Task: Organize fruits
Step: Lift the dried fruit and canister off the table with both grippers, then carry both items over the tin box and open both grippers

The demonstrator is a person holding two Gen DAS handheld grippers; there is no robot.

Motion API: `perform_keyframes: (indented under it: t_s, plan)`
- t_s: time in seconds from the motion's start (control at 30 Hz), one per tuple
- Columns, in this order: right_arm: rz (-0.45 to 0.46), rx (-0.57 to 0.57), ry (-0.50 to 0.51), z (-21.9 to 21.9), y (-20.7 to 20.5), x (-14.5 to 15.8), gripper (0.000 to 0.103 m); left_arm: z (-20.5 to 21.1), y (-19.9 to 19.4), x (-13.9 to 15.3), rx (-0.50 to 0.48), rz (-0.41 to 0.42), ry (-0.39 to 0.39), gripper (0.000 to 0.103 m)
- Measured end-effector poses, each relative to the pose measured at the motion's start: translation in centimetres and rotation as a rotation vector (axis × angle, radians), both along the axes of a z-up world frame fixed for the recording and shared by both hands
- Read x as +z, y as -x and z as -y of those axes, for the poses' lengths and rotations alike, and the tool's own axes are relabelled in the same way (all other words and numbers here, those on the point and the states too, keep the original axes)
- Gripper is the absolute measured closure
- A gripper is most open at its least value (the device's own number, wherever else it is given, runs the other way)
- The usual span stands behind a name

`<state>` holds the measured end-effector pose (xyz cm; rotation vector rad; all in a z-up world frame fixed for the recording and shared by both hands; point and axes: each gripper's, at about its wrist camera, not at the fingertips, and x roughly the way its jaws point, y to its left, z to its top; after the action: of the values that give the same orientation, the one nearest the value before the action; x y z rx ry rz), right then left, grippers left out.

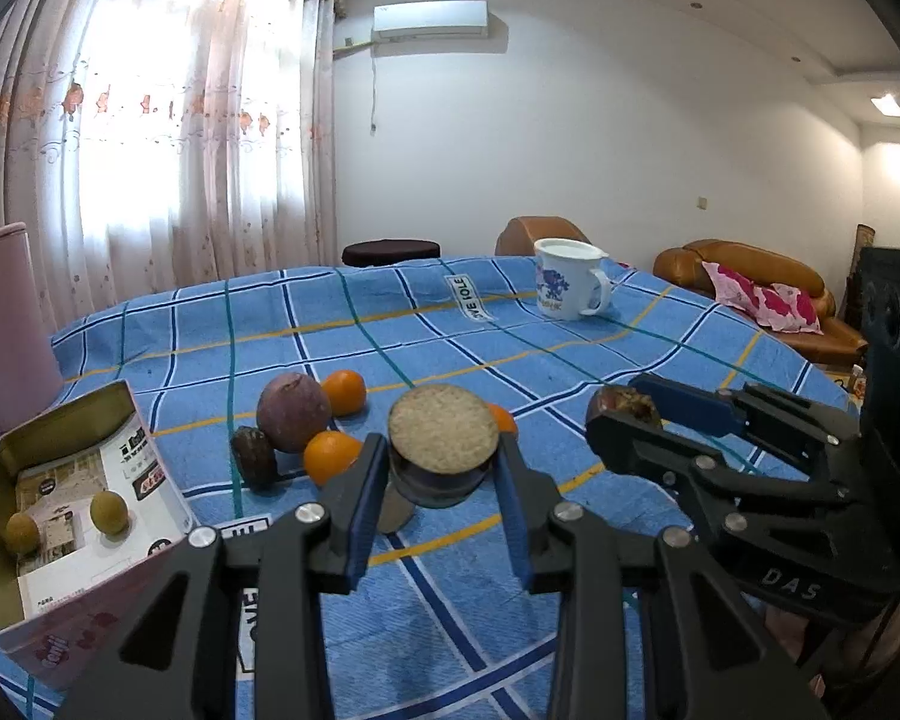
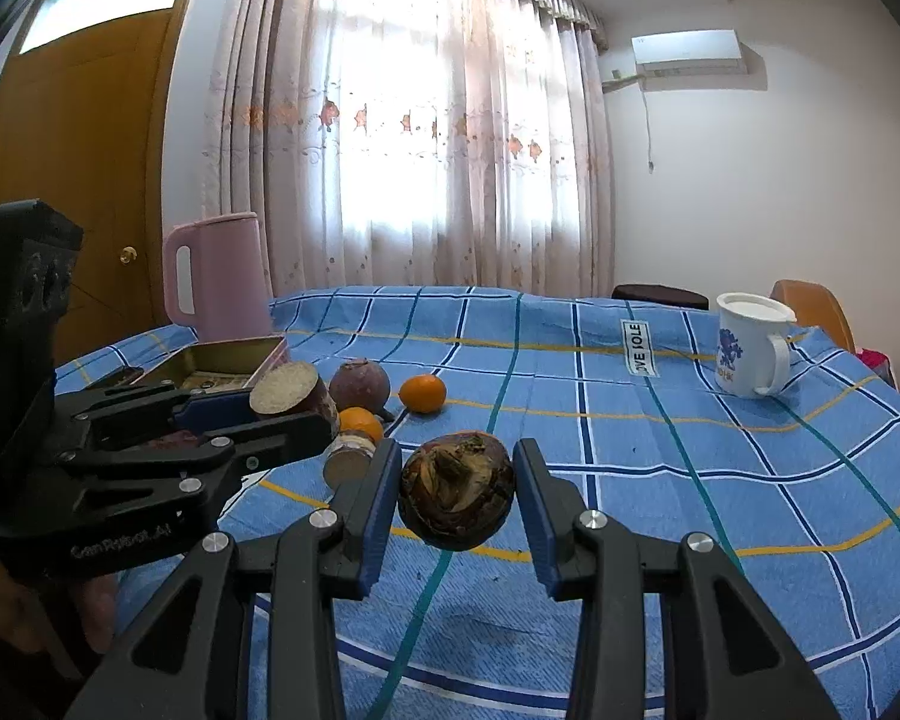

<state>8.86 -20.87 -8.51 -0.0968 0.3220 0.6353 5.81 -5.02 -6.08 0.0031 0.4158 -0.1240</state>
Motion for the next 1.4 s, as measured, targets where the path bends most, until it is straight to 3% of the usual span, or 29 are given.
perform_keyframes:
  t_s: [0.47, 0.8, 1.17, 1.4]
  plan:
    - [0.039, -0.005, 0.008, 0.1, 0.4, 0.2, 0.062, -0.6, 1.4, 1.3, 0.031, 0.072, -0.021, 0.066]
    - [0.038, 0.035, 0.011, -1.7, -0.1, 2.0, 0.062, -3.2, 1.8, 2.5, 0.085, 0.076, 0.010, 0.066]
    - [0.024, 0.201, -0.003, -8.5, -1.6, 5.6, 0.062, -9.9, 1.6, 2.9, 0.243, 0.038, 0.053, 0.066]
    - [-0.022, 0.294, 0.028, -14.1, -2.8, 6.0, 0.062, -14.3, 1.1, 2.3, 0.328, -0.005, 0.074, 0.066]
